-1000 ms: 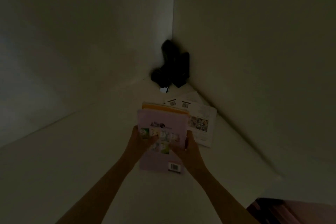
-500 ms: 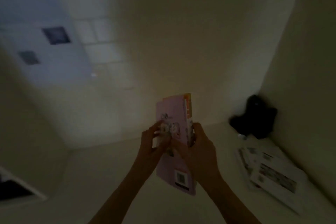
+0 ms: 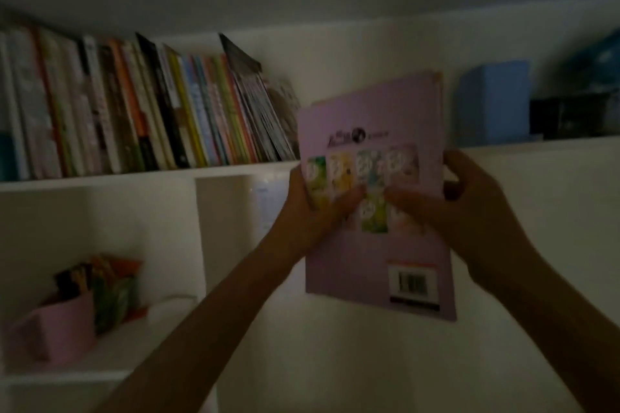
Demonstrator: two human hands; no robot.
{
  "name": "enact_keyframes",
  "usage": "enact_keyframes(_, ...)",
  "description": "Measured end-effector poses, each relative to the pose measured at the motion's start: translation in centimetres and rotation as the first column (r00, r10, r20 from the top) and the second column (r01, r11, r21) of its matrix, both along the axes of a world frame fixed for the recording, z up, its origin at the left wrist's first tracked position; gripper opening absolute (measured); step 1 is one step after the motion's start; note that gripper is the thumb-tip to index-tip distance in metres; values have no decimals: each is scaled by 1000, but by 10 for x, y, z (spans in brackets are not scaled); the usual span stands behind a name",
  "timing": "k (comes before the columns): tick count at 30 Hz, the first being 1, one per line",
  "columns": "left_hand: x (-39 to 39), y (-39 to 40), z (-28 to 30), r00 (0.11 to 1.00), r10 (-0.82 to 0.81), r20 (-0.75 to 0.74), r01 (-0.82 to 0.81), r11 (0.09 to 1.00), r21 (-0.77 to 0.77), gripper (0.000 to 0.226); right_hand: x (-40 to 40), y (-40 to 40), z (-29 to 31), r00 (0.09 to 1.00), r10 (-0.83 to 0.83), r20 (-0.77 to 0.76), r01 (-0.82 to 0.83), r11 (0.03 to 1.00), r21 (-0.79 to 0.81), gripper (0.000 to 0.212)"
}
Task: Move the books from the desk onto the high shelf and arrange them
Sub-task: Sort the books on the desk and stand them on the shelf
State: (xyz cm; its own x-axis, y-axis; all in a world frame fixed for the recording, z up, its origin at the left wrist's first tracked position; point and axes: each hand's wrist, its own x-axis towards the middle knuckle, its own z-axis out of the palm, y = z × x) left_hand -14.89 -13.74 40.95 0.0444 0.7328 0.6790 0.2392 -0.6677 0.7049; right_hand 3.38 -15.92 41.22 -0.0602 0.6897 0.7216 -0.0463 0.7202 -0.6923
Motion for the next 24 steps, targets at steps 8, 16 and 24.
enact_keyframes(8, -69, 33, 118, 954, 253, -164, -224, 959, 176, 63, -48, 45, 138, 980, -186, -64, 196, 960, 199, 34)
enact_keyframes(16, -140, 90, 109, 627, 668, -402, -535, 743, 401, 82, -127, 142, 138, 728, -665, 166, 590, 731, 343, 46)
enact_keyframes(24, -152, 129, 90, 490, 747, -448, -574, 664, 479, 95, -188, 198, 136, 710, -619, 336, 541, 784, 304, 53)
